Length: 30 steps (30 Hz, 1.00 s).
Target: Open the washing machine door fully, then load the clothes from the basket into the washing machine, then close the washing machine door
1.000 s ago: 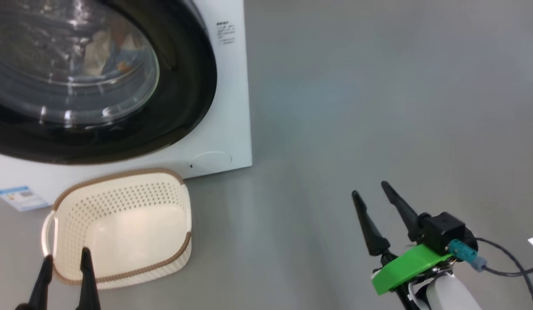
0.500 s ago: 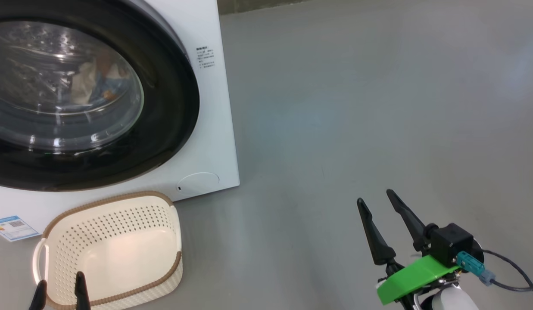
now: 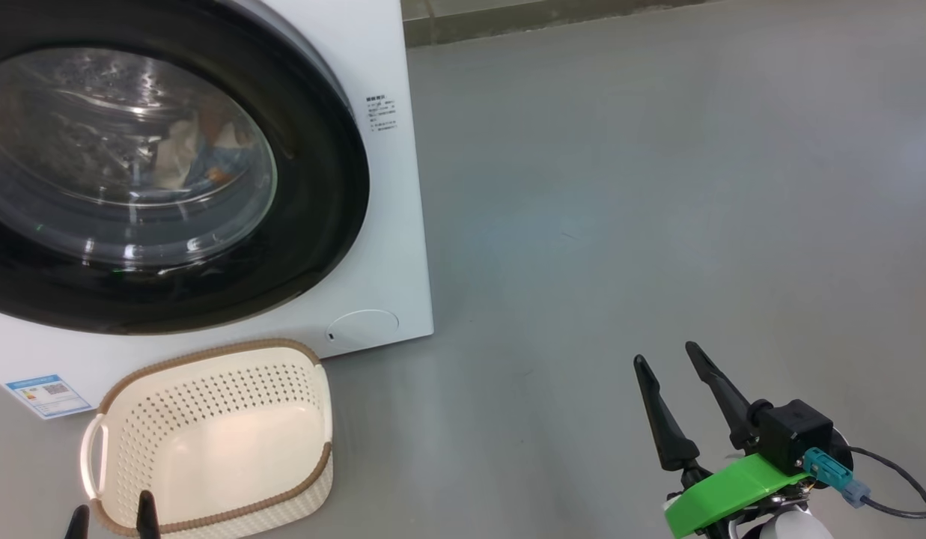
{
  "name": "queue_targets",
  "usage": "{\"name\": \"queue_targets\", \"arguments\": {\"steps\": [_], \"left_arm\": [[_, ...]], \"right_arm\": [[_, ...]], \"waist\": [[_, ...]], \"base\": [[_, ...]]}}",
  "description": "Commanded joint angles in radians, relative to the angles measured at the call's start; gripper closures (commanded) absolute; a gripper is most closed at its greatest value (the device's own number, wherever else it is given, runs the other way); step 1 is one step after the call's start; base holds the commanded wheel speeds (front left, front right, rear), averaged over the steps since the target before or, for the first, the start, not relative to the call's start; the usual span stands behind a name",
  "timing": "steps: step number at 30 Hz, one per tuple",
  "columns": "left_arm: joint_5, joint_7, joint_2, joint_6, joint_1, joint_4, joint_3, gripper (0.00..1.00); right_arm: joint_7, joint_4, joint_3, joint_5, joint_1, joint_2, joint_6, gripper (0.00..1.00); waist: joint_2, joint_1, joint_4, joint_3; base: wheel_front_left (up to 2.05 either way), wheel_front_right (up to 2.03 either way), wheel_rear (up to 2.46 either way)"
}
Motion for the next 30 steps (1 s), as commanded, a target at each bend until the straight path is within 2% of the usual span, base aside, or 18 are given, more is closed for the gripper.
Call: {"name": "queue_targets", "arguments": {"steps": [1,16,30], "left_arm": [[-0.006,-0.006,0.005,-0.003,-0.016,-0.014,0.033,0.0],[-0.02,-0.006,0.004,-0.003,-0.017,0.014,0.037,0.0],[-0.023,-0.006,0.004,-0.003,-0.012,0.013,0.044,0.0]], "right_arm": [[-0.005,-0.024,0.022,0.001,-0.005,0.005,-0.006,0.0],[-0.005,-0.017,0.009,-0.006,0.001,0.005,-0.006,0.0],[-0.005,-0.012,-0.001,-0.006,0.007,0.005,-0.006,0.0]], "waist": [[0.0,0.0,0.006,-0.001],[0.0,0.0,0.045,-0.012],[0.0,0.0,0.054,-0.016]], "base": [[0.0,0.0,0.0],[0.0,0.0,0.0],[0.0,0.0,0.0]]}}
